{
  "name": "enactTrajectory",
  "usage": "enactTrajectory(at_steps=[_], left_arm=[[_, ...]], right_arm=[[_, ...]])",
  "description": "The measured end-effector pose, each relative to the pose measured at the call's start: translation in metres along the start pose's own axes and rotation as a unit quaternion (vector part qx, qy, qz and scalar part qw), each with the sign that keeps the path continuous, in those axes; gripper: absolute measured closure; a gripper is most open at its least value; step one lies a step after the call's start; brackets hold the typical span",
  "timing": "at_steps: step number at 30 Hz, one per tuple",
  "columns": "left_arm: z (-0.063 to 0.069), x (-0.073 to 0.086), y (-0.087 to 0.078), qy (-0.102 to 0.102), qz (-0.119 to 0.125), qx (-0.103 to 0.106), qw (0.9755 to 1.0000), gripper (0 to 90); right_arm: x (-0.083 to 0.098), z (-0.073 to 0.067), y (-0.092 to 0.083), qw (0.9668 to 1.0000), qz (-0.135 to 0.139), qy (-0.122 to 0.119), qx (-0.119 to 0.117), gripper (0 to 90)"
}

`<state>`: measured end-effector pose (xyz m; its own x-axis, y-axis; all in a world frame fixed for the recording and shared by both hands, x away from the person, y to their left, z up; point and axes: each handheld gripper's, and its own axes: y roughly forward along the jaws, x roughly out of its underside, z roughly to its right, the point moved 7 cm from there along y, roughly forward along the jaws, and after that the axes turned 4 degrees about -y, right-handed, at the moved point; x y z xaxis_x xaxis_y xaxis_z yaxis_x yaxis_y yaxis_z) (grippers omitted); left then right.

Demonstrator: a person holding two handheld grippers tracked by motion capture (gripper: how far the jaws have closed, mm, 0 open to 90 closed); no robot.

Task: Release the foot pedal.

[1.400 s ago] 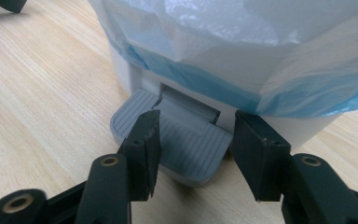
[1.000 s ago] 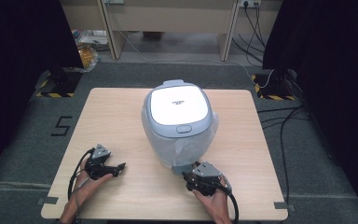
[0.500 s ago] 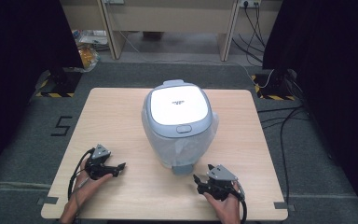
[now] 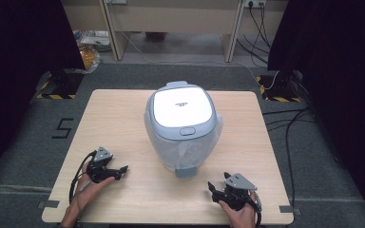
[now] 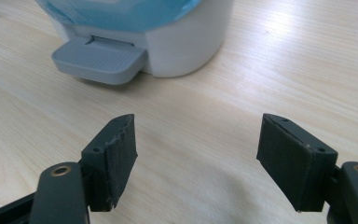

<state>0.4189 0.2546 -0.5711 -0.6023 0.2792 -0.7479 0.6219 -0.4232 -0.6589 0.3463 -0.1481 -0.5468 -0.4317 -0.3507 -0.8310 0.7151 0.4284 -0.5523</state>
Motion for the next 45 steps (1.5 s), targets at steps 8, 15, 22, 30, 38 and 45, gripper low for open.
enactTrajectory(at_steps=[8, 15, 22, 30, 38, 45], left_arm=[[0.0, 0.0, 0.0, 0.0, 0.0, 0.0, 1.0, 15.3], [0.0, 0.0, 0.0, 0.0, 0.0, 0.0, 1.0, 15.3], [0.0, 0.0, 0.0, -0.001, 0.0, -0.001, 1.0, 15.3], [0.0, 0.0, 0.0, -0.001, 0.0, -0.001, 1.0, 15.3], [0.0, 0.0, 0.0, -0.001, 0.0, -0.001, 1.0, 15.4], [0.0, 0.0, 0.0, -0.001, 0.0, -0.001, 1.0, 15.4]], right_arm=[[0.012, 0.012, -0.008, 0.9997, -0.007, 0.016, 0.019, 27.1], [0.02, 0.019, -0.016, 0.999, -0.016, 0.025, 0.032, 26.5], [0.032, 0.023, -0.019, 0.998, -0.036, 0.036, 0.037, 24.9], [0.041, 0.024, -0.021, 0.9972, -0.049, 0.035, 0.044, 22.5], [0.043, 0.024, -0.024, 0.9973, -0.045, 0.037, 0.045, 22.3], [0.043, 0.024, -0.023, 0.9975, -0.041, 0.037, 0.044, 21.9]])
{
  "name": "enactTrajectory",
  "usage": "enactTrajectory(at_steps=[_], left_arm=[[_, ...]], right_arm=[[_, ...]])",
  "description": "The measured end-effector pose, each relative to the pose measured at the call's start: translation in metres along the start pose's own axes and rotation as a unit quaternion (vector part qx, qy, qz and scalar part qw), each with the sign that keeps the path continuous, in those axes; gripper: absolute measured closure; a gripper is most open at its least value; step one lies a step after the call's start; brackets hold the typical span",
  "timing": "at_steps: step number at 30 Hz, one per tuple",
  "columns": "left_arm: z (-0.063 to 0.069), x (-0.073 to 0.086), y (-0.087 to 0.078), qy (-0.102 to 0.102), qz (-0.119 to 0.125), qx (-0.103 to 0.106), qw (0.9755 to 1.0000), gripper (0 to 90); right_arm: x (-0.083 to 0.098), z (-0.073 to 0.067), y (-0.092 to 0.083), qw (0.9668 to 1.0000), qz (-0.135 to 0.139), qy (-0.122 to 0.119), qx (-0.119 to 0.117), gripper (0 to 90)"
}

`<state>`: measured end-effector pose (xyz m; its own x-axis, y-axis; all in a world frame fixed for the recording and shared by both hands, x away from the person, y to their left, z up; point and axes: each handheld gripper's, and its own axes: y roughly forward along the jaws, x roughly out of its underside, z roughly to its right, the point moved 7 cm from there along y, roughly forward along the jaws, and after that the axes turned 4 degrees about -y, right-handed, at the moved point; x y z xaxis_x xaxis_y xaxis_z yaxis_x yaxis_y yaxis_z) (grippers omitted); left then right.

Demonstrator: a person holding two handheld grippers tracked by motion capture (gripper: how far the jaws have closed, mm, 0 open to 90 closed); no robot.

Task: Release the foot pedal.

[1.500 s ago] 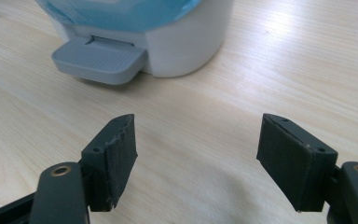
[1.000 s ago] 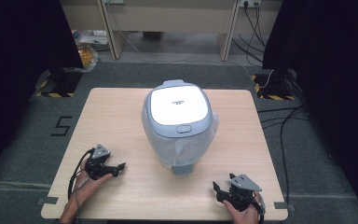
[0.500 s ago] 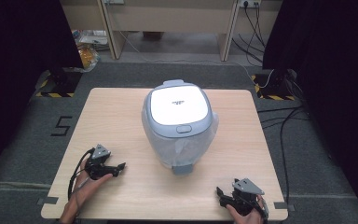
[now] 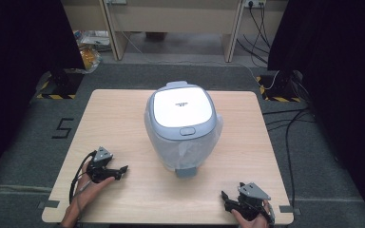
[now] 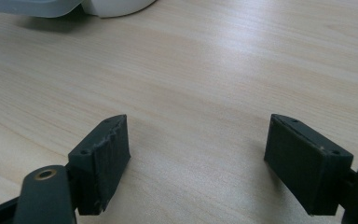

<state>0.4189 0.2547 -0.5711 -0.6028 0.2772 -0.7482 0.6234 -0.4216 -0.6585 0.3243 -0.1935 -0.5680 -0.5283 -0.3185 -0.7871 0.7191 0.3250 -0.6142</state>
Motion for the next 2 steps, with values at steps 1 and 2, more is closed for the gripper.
enactTrajectory(at_steps=[1, 2], left_arm=[[0.0, 0.0, 0.0, 0.0, 0.0, 0.0, 1.0, 15.4], [0.0, 0.0, 0.0, 0.0, 0.0, 0.0, 1.0, 15.4]], right_arm=[[0.0001, 0.0, 0.0, 1.0, 0.0, 0.0, 0.0, 21.9], [0.0001, 0.0001, 0.0, 1.0, 0.0, 0.0, 0.0, 21.8]])
